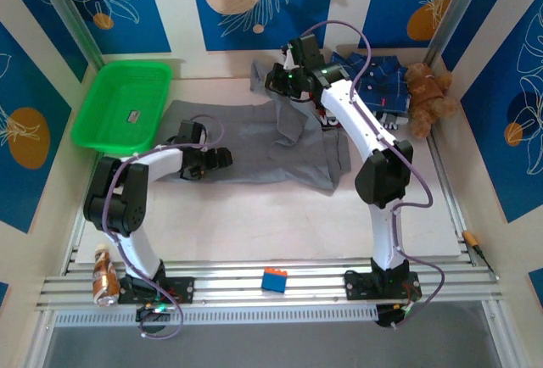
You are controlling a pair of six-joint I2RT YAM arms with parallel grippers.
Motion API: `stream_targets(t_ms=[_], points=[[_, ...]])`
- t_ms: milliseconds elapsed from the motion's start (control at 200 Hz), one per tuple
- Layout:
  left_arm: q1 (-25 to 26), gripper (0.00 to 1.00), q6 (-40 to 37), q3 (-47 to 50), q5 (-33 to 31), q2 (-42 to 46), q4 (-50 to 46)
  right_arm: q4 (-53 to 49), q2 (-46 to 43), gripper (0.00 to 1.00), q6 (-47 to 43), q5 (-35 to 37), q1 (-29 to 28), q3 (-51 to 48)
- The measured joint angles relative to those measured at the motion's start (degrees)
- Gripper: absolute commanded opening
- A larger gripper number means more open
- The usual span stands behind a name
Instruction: Fold and stack the long sleeve shirts
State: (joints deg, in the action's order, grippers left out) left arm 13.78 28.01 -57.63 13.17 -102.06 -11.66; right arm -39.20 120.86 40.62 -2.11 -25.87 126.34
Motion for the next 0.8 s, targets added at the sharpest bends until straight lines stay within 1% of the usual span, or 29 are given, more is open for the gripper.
stream_targets(t_ms=[110,245,350,495,645,800], points=[[0.0,0.87,1.03,-0.44,0.63,0.55,-1.92,3.91,0.09,0.01,6.45,2.47,-0.04,-0.76],[0.0,0.87,2.38,-1.68,2.12,1.09,-6.08,11.04,0.09,0.01,14.8,6.95,-0.07,-4.79],[0.0,0.88,3.45,-3.19,3.5,1.2,-9.01,19.08,-0.22,0.0,21.51,11.91,-0.59,-10.88],[0.0,0.88,5.16,-5.16,5.62,2.75,-10.54,28.39,-0.52,0.0,29.2,18.21,-1.7,-19.21],[0.0,0.9,8.33,-6.95,8.74,5.99,-10.4,34.95,-2.97,0.0,34.58,21.97,-2.51,-27.87],[1.09,0.89,13.81,-7.69,13.03,9.01,-7.67,39.3,-5.31,0.0,36.37,23.58,-2.67,-30.84]])
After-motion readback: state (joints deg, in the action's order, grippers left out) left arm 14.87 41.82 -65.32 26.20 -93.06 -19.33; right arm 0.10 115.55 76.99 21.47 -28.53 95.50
